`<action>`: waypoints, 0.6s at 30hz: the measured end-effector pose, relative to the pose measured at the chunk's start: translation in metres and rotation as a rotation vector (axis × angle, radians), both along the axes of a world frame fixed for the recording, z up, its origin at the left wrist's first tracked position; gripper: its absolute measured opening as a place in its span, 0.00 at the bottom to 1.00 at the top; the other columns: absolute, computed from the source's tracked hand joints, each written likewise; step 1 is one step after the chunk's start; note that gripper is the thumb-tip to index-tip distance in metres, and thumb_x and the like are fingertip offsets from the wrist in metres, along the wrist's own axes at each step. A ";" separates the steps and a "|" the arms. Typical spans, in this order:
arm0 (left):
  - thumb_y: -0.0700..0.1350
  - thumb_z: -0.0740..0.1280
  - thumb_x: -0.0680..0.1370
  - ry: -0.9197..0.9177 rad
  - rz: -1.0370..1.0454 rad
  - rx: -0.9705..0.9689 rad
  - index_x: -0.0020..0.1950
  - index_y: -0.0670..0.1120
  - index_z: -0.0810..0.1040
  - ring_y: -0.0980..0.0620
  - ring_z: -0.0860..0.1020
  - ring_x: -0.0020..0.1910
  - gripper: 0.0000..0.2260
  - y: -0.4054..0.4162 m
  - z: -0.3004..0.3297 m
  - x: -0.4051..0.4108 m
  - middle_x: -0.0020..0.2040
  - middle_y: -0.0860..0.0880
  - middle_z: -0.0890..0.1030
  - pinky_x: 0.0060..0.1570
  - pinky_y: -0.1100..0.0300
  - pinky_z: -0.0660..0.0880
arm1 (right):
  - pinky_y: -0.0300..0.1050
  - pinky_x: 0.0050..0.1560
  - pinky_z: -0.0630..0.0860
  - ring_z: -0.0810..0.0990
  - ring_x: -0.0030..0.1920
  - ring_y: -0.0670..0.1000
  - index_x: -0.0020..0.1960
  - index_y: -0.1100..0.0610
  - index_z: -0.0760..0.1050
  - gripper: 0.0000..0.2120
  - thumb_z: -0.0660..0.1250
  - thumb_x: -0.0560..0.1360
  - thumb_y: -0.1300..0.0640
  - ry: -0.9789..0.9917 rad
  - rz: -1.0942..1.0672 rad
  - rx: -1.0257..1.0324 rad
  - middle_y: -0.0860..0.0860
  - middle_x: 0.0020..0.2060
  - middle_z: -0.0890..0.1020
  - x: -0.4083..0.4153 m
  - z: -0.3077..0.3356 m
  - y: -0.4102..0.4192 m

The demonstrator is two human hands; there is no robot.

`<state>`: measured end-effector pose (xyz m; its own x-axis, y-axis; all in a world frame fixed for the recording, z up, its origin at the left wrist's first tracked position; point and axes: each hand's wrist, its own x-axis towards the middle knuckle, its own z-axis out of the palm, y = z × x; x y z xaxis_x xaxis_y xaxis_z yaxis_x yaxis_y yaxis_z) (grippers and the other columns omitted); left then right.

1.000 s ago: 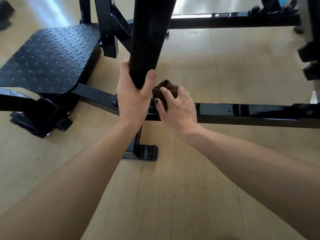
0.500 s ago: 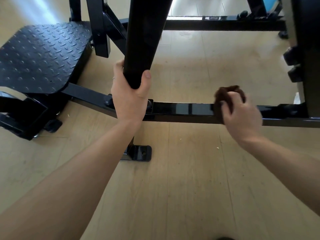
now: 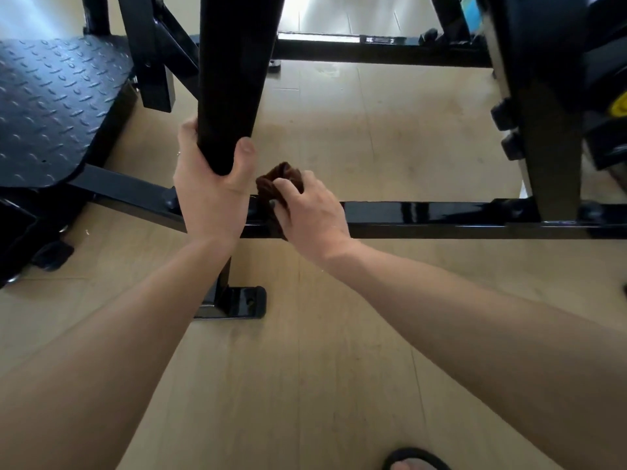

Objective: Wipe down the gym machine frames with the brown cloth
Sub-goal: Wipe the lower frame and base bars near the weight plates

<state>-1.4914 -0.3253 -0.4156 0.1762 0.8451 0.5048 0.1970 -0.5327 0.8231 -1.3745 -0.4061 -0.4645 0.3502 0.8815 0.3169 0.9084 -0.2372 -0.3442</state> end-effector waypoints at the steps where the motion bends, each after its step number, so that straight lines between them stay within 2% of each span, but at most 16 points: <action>1: 0.58 0.65 0.80 -0.001 -0.004 -0.001 0.61 0.43 0.71 0.57 0.76 0.44 0.20 0.000 0.000 0.000 0.44 0.54 0.75 0.41 0.68 0.72 | 0.46 0.46 0.72 0.75 0.48 0.54 0.68 0.53 0.75 0.16 0.64 0.83 0.49 -0.036 0.035 0.005 0.57 0.54 0.77 0.013 0.000 -0.013; 3: 0.57 0.66 0.79 -0.006 -0.004 -0.015 0.58 0.48 0.71 0.59 0.76 0.43 0.16 0.000 0.001 0.000 0.43 0.57 0.75 0.41 0.68 0.72 | 0.47 0.46 0.74 0.78 0.49 0.58 0.68 0.55 0.76 0.16 0.65 0.82 0.50 -0.074 0.016 0.016 0.60 0.55 0.78 0.045 -0.001 -0.047; 5: 0.57 0.66 0.79 -0.020 -0.002 -0.028 0.57 0.49 0.70 0.59 0.75 0.43 0.14 0.000 0.001 0.000 0.43 0.58 0.74 0.41 0.67 0.72 | 0.51 0.46 0.78 0.79 0.49 0.60 0.68 0.54 0.75 0.16 0.63 0.83 0.50 -0.097 -0.136 -0.005 0.61 0.56 0.78 0.086 -0.003 -0.086; 9: 0.57 0.66 0.79 -0.043 0.009 -0.034 0.60 0.43 0.72 0.59 0.75 0.43 0.19 -0.001 0.000 0.002 0.43 0.57 0.74 0.41 0.68 0.72 | 0.58 0.51 0.78 0.78 0.52 0.64 0.69 0.53 0.70 0.17 0.57 0.84 0.46 -0.108 -0.588 -0.132 0.64 0.60 0.73 0.161 0.001 -0.154; 12: 0.56 0.66 0.79 -0.068 0.019 -0.042 0.60 0.42 0.72 0.60 0.75 0.42 0.19 -0.001 -0.001 0.005 0.43 0.57 0.74 0.40 0.67 0.73 | 0.58 0.53 0.77 0.77 0.56 0.65 0.67 0.56 0.69 0.16 0.57 0.85 0.48 -0.090 -0.740 -0.149 0.65 0.64 0.70 0.159 0.000 -0.148; 15: 0.56 0.66 0.78 -0.071 0.034 -0.047 0.58 0.46 0.72 0.60 0.75 0.42 0.16 -0.003 0.000 0.006 0.43 0.58 0.74 0.40 0.67 0.74 | 0.54 0.51 0.79 0.78 0.53 0.60 0.67 0.55 0.70 0.15 0.58 0.85 0.47 -0.031 -0.690 -0.102 0.62 0.62 0.71 0.127 -0.002 -0.114; 18: 0.56 0.66 0.78 -0.068 0.037 -0.041 0.57 0.51 0.69 0.61 0.76 0.43 0.13 -0.004 0.001 0.007 0.44 0.58 0.74 0.40 0.68 0.74 | 0.52 0.48 0.78 0.78 0.49 0.59 0.67 0.52 0.73 0.15 0.59 0.84 0.48 0.049 -0.398 -0.060 0.58 0.59 0.73 0.075 -0.002 -0.066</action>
<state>-1.4847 -0.3292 -0.4147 0.1111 0.8705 0.4795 0.1589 -0.4919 0.8561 -1.2999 -0.4724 -0.4663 0.6810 0.6907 0.2434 0.7247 -0.5878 -0.3596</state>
